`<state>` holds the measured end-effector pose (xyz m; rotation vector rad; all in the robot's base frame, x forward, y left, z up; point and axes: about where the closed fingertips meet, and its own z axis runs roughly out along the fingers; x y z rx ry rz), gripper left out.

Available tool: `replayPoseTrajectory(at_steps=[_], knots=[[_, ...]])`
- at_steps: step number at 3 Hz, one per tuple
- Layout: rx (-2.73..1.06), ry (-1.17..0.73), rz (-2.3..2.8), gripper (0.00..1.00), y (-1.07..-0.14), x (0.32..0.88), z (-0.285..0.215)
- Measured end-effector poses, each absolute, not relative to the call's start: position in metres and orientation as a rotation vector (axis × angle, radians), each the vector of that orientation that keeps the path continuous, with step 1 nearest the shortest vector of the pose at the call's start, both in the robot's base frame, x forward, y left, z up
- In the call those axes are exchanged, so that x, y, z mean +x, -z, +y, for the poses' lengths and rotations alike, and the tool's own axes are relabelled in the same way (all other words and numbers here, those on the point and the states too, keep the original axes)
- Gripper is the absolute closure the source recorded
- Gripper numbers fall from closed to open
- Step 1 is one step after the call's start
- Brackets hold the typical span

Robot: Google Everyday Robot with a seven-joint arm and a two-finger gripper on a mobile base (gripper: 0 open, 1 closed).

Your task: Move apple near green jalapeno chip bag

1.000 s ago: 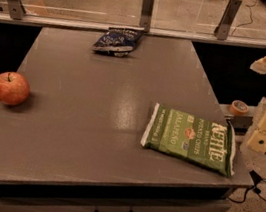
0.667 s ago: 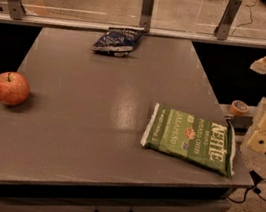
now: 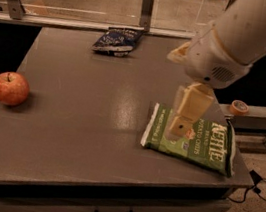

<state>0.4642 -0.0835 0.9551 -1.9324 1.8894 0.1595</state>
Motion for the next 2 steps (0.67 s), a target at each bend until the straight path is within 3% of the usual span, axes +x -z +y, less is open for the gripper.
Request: replayPoseTrajectory(at_steps=[1,2], knots=[[-2.017,-0.329,1.654,0.00,-0.958,0.459,0.017],[-2.026,-0.356,1.612,0.00,-0.962,0.455,0.034]])
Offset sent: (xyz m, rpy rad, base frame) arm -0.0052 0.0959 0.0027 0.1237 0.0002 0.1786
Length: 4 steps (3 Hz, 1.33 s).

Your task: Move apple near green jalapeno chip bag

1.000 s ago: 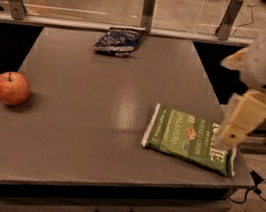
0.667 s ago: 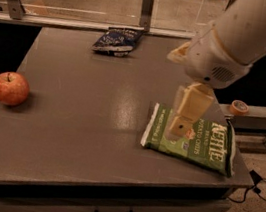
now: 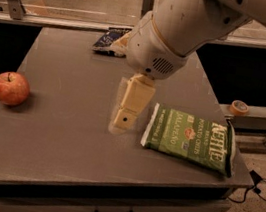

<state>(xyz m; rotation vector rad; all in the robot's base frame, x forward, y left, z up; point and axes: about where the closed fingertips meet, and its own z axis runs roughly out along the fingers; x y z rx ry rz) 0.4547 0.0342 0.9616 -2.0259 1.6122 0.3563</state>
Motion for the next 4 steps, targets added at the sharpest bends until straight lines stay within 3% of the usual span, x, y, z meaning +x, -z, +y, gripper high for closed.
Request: replayPoseTrajectory(at_steps=[1,2,4], knots=[[-2.025,-0.355,1.611,0.00,-0.962,0.455,0.034],[-1.978,-0.442,1.567,0.00,-0.946,0.465,0.069],[-1.793,-0.702,1.407,0.00,-0.905,0.508,0.203]])
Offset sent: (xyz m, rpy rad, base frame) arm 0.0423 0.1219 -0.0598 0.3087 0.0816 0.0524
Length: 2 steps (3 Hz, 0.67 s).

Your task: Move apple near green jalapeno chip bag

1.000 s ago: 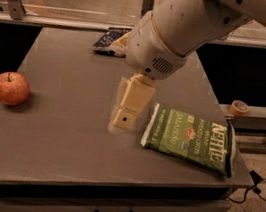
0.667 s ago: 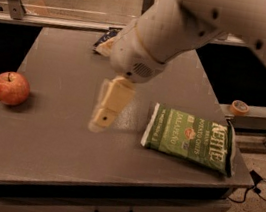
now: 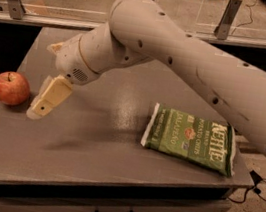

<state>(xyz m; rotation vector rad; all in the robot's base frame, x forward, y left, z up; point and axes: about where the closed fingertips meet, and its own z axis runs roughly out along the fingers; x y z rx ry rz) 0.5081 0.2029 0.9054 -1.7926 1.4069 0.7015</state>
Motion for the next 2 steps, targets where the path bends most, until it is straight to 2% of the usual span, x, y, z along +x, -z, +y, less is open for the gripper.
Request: replayPoseTrajectory(at_steps=[2], knots=[[-1.631,-0.844,1.500,0.00,-0.883,0.537,0.265]])
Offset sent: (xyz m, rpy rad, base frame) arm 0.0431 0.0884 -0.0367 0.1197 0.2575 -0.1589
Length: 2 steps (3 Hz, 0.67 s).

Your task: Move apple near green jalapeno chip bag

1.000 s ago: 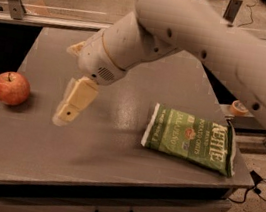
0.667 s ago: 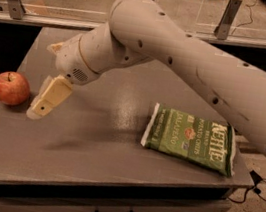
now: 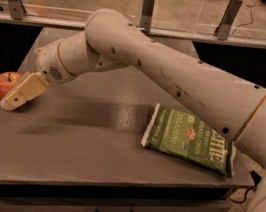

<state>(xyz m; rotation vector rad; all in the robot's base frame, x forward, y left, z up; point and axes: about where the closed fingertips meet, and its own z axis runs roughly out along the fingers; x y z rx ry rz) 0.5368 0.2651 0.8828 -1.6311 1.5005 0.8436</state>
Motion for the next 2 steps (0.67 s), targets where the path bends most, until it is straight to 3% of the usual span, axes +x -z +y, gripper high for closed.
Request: replayPoseTrajectory(at_steps=[1,2], knots=[[-1.583,-0.924,1.595,0.00,-0.868,0.538,0.281],[-1.541,-1.002,1.666,0.17,-0.854,0.533,0.292]])
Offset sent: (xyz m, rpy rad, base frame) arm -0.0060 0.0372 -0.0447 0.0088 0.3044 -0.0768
